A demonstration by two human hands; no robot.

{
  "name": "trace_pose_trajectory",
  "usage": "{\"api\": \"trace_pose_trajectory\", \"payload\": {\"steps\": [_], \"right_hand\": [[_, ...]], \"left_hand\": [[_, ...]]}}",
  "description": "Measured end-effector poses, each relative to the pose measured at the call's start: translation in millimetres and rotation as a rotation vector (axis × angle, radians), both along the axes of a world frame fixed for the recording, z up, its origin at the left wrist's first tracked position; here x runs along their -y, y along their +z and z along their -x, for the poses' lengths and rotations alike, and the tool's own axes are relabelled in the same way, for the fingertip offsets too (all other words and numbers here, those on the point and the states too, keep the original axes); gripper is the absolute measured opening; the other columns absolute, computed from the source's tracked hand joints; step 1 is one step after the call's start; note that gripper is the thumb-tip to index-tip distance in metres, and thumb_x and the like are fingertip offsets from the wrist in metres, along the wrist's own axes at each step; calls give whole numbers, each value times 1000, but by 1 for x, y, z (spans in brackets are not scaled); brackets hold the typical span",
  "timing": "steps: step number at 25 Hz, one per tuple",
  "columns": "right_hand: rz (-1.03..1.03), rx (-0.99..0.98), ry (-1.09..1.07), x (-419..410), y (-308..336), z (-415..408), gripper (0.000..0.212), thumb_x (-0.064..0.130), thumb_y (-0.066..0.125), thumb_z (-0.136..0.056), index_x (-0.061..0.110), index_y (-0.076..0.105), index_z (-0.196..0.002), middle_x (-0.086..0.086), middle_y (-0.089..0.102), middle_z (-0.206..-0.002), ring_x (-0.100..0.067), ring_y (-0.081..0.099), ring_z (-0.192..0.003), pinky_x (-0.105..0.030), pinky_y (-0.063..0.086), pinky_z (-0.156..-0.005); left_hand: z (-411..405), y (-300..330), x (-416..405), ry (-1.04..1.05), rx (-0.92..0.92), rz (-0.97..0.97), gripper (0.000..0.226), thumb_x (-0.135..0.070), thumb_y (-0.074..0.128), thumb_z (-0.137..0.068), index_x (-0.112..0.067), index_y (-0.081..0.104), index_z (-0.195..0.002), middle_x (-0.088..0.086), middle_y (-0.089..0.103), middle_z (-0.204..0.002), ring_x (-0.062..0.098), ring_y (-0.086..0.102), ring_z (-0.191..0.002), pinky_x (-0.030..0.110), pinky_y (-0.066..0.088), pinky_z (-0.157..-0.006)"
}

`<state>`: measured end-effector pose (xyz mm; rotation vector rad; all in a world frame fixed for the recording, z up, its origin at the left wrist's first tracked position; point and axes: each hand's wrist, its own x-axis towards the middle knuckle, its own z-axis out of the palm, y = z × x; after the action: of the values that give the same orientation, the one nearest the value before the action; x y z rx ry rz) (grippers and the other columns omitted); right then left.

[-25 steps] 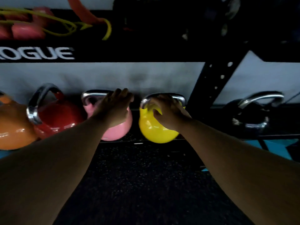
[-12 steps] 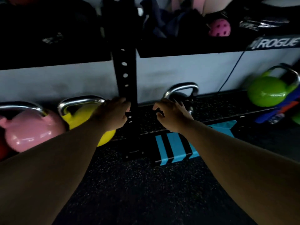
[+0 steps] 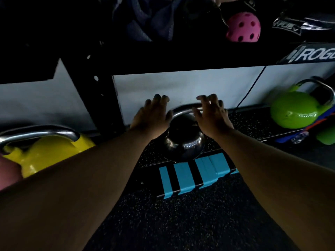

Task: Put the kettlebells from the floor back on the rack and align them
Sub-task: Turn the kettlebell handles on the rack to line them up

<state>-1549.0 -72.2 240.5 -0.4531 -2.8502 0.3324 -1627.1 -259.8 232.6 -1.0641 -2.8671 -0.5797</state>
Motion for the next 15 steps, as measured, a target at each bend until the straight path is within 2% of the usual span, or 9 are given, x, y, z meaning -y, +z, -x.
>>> {"api": "trace_pose_trajectory", "payload": {"steps": [3, 5, 9, 12, 14, 15], "right_hand": [[157, 95, 6, -18, -17, 16, 47, 48, 33, -98, 23, 43, -137, -16, 46, -135, -38, 44, -121, -54, 39, -99], [287, 83, 85, -28, -28, 16, 48, 57, 32, -95, 30, 40, -133, -14, 45, -130, -34, 44, -117, -49, 41, -94], [403, 97, 188, -51, -28, 22, 64, 82, 29, -77, 36, 41, -120, -7, 49, -116, -29, 54, -104, -44, 52, -80], [440, 74, 193, -57, -26, 25, 62, 82, 36, -77, 33, 44, -116, -5, 53, -112, -25, 58, -94, -32, 51, -66], [464, -15, 138, -48, -31, 23, 56, 77, 44, -80, 30, 50, -109, -2, 57, -105, -15, 59, -82, -17, 44, -51], [487, -50, 102, -44, -31, 22, 52, 76, 48, -79, 29, 52, -104, 0, 59, -99, -9, 58, -77, -13, 41, -46]], "left_hand": [[4, -13, -43, 35, 228, -197, 37, -43, 32, -100, -17, 46, -121, 17, 54, -115, 38, 55, -105, 43, 43, -77], [-7, -31, -57, 66, 248, -340, 37, -39, 31, -101, -11, 50, -117, 20, 56, -105, 41, 56, -100, 44, 41, -74], [-14, -45, -64, 226, 301, -487, 45, -58, 20, -94, -26, 48, -108, 6, 50, -100, 28, 52, -94, 41, 43, -78], [-12, -40, -69, 274, 291, -494, 44, -55, 24, -97, -25, 52, -108, 7, 50, -106, 28, 50, -103, 41, 43, -85], [-1, -36, -67, 296, 276, -409, 41, -52, 25, -99, -27, 51, -118, 9, 46, -120, 32, 43, -116, 40, 37, -90], [1, -33, -68, 334, 309, -409, 42, -53, 26, -98, -30, 47, -126, 10, 41, -131, 34, 39, -123, 41, 35, -94]]}}
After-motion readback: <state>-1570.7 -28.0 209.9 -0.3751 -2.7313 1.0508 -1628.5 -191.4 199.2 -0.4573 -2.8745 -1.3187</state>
